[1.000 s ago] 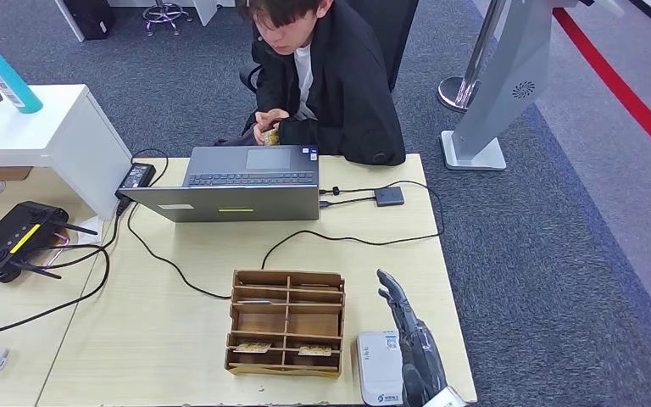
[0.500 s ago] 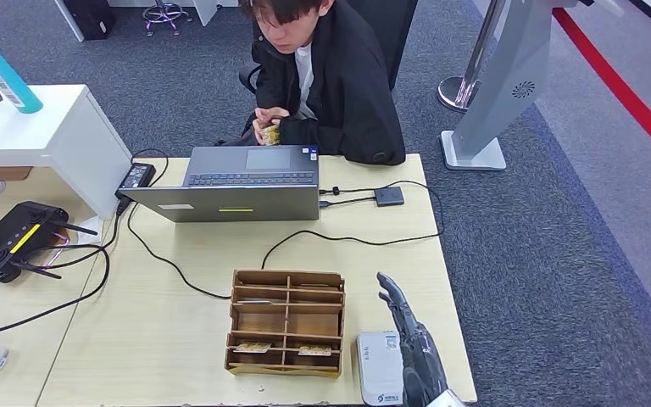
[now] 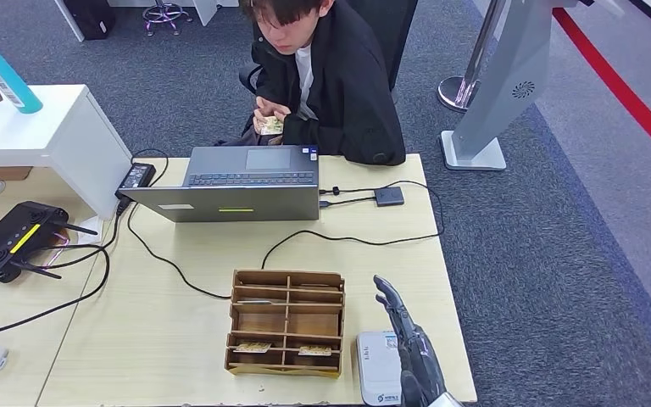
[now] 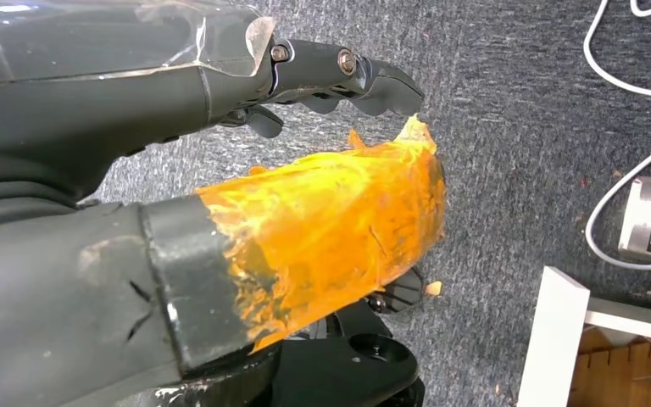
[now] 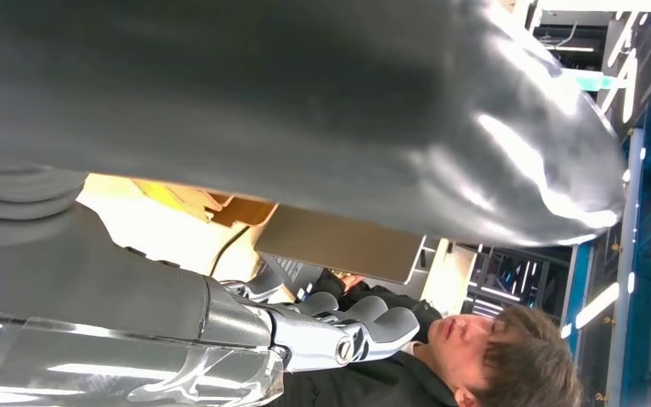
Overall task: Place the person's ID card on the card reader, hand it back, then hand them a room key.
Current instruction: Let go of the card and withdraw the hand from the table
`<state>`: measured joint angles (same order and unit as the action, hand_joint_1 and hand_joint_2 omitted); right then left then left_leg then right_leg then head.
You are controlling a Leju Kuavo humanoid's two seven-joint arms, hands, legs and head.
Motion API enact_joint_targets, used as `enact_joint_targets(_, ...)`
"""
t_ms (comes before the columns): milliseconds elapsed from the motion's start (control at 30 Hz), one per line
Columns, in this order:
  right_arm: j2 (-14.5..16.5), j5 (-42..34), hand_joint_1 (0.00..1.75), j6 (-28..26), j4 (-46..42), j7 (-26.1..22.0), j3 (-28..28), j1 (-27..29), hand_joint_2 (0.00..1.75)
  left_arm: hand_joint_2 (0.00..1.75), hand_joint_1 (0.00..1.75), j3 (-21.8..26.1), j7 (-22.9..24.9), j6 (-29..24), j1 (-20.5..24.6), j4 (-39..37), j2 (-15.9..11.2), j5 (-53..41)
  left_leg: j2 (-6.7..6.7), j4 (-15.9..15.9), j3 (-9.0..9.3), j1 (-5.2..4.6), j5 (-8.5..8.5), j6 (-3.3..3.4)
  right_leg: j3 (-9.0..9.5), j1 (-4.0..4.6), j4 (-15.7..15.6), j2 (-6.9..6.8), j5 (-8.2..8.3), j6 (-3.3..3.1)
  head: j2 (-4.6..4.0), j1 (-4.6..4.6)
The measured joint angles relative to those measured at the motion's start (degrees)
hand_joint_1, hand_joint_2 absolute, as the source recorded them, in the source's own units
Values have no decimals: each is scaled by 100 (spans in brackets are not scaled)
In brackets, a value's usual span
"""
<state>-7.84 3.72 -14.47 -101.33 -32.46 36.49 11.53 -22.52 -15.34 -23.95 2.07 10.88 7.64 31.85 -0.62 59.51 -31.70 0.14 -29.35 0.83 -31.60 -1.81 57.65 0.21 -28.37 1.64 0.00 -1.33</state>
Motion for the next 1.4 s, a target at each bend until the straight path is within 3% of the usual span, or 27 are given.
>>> enact_joint_targets(1400, -36, 53, 0, 180, -7, 114, 75, -82, 0, 0, 0, 43, 34, -51, -11, -13, 59, -73, 0, -1, 0, 0, 0, 0, 0, 0, 0, 0, 0, 0, 0, 0)
